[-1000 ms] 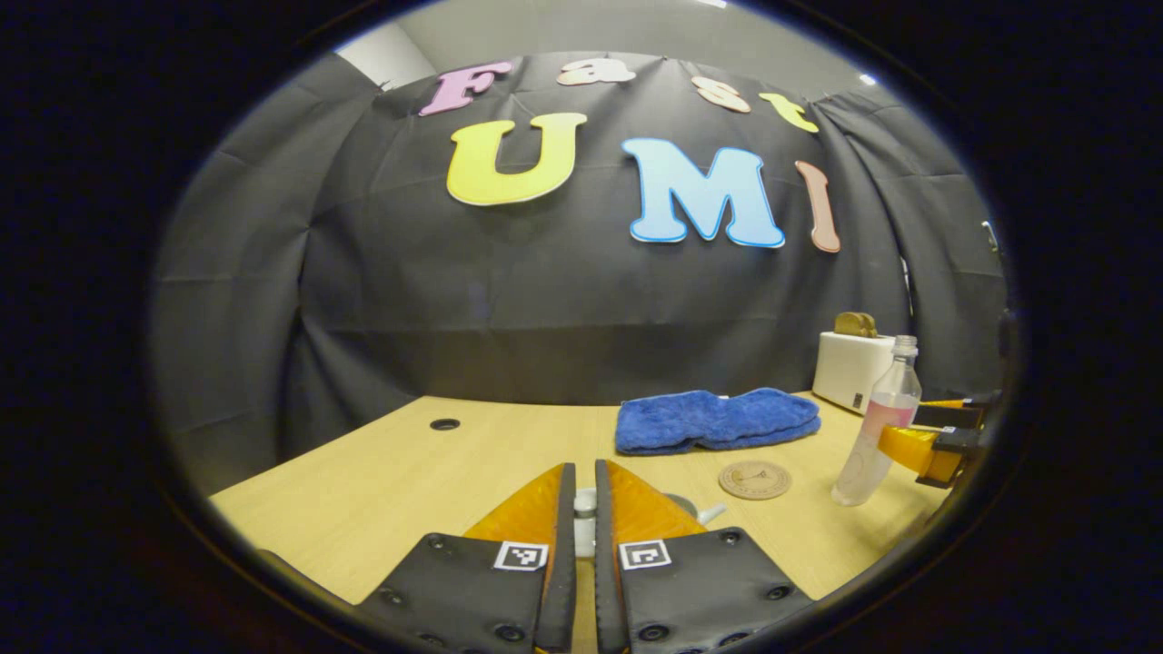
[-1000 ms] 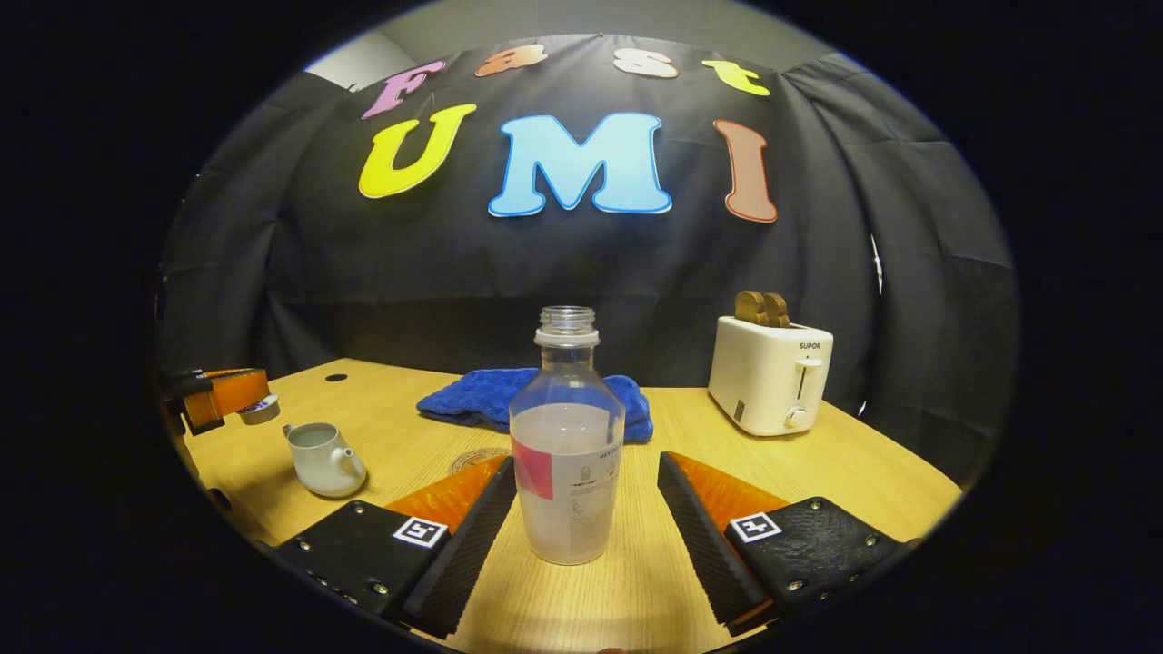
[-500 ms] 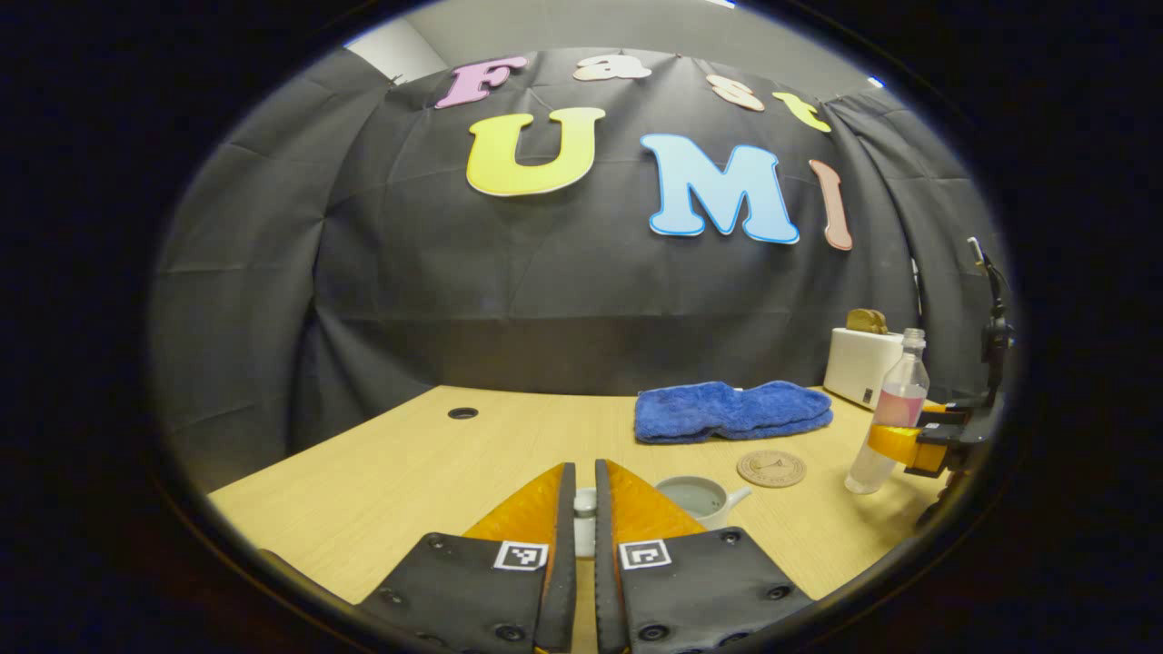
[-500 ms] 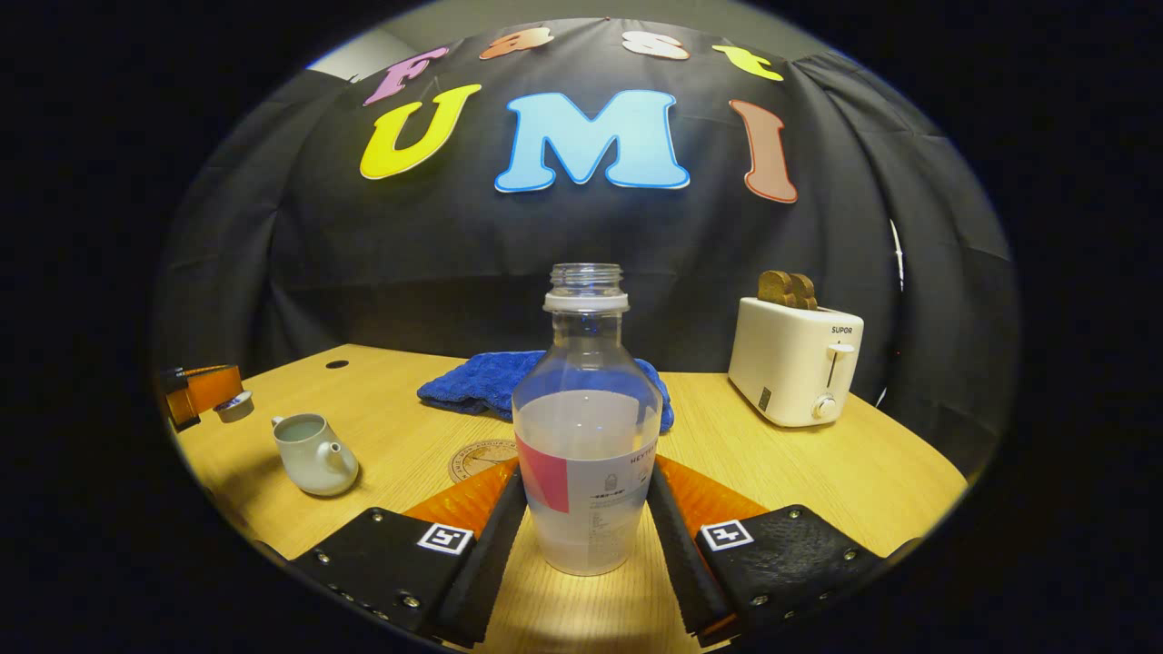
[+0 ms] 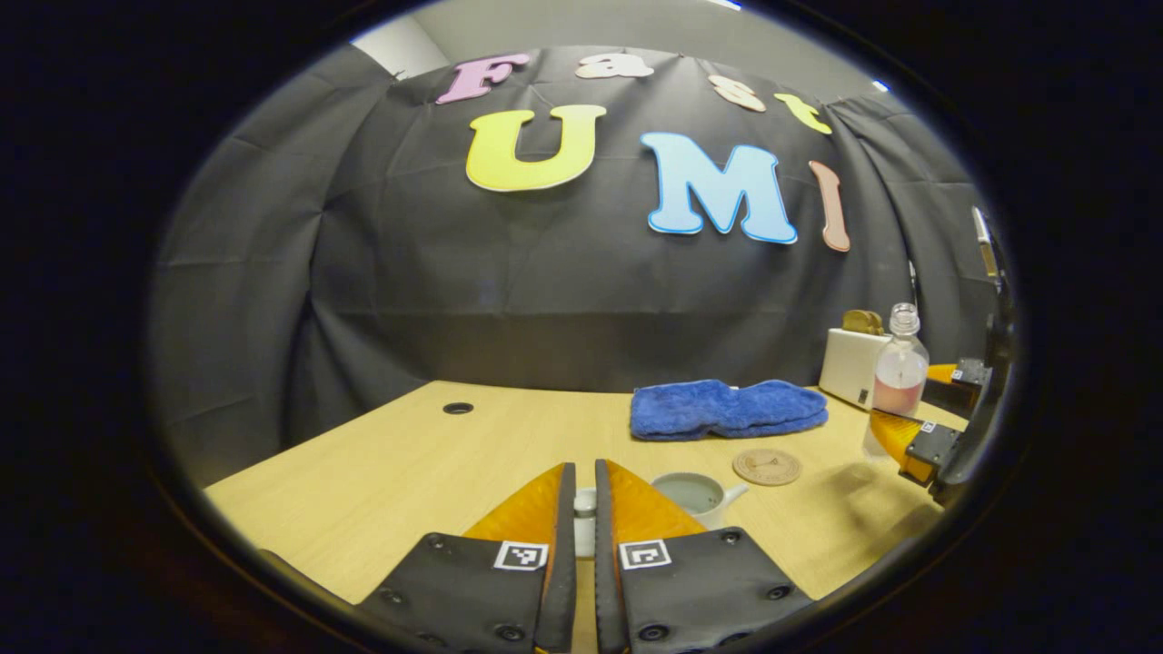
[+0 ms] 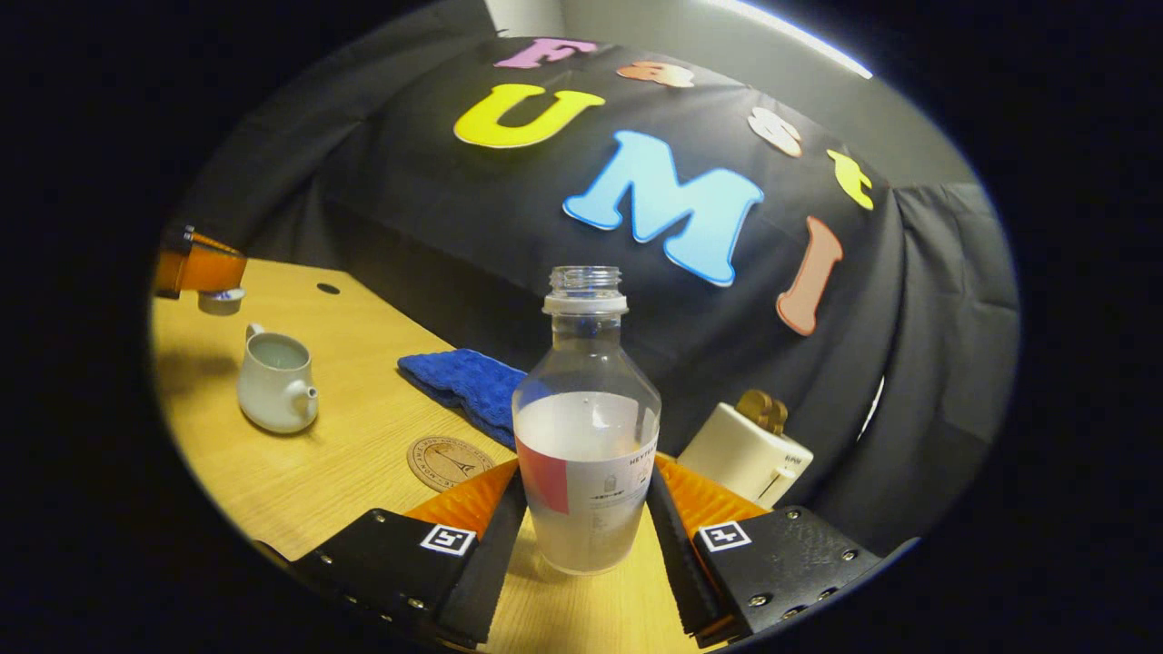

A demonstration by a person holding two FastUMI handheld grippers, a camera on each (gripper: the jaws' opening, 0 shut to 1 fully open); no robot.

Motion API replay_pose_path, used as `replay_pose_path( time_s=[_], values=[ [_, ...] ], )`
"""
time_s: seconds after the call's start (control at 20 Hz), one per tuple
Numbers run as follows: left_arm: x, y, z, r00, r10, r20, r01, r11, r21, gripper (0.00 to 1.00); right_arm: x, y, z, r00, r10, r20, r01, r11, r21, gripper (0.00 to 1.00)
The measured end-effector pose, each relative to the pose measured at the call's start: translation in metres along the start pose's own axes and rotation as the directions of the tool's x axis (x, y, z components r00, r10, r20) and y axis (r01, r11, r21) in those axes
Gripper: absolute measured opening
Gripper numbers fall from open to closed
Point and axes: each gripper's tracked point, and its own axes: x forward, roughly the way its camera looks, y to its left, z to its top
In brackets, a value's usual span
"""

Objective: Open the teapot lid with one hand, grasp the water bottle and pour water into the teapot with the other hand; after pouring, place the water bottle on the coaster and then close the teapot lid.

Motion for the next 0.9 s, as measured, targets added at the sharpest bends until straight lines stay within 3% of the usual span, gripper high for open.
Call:
replay_pose_path(
  time_s=[0.4,0.9],
  values=[
    [-0.01,0.01,0.003,1.0,0.009,0.013,-0.009,1.0,-0.01,0.16,0.003,0.044,0.024,0.996,0.059,0.068,-0.036,0.954,-0.299,0.74],
    [-0.016,0.023,-0.004,1.0,0.012,0.002,-0.011,0.999,-0.031,0.16,0.023,0.073,0.028,0.995,0.097,0.038,-0.057,0.81,-0.584,0.74]
  ],
)
